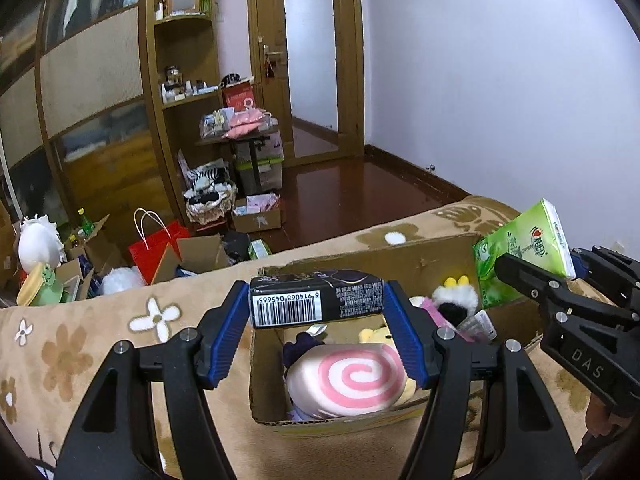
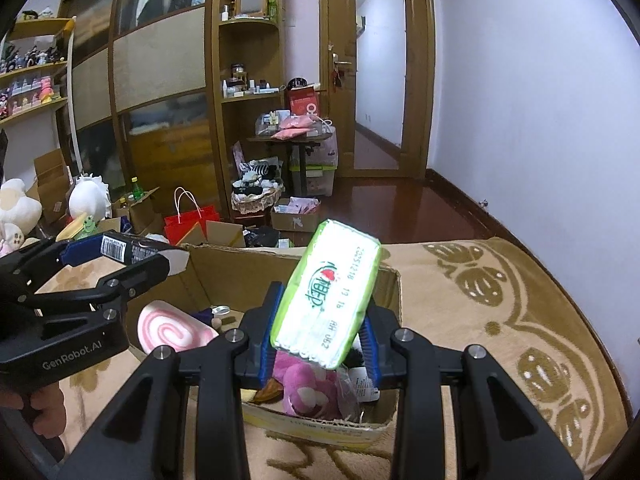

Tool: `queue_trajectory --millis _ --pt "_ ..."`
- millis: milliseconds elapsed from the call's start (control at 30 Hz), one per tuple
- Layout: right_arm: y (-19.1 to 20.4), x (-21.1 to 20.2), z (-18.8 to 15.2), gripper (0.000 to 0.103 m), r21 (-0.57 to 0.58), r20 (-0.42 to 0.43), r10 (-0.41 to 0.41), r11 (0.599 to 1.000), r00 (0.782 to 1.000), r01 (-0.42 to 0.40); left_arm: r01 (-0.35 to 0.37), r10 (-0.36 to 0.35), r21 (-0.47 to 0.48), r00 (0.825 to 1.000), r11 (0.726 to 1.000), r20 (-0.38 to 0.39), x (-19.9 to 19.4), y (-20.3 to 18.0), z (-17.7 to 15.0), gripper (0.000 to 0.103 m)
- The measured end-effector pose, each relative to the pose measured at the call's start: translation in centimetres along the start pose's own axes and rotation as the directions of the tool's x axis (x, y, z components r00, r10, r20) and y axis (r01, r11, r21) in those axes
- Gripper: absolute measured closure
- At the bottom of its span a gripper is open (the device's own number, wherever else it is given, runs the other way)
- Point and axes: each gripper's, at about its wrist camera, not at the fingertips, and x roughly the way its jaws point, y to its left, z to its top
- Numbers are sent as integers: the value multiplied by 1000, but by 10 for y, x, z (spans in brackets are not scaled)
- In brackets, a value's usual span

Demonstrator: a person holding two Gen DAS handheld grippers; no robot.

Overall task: Organize soft objects
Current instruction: 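Lift the black box and green tissue pack and carry them over the box, then open the left tool over the box while the right tool releases the tissue pack inside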

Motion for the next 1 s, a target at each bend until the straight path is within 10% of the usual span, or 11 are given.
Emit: queue_trajectory --millis 1000 --pt "-12 24 -14 63 99 -92 85 992 992 -75 7 -7 -2 997 1000 -74 18 0 -15 24"
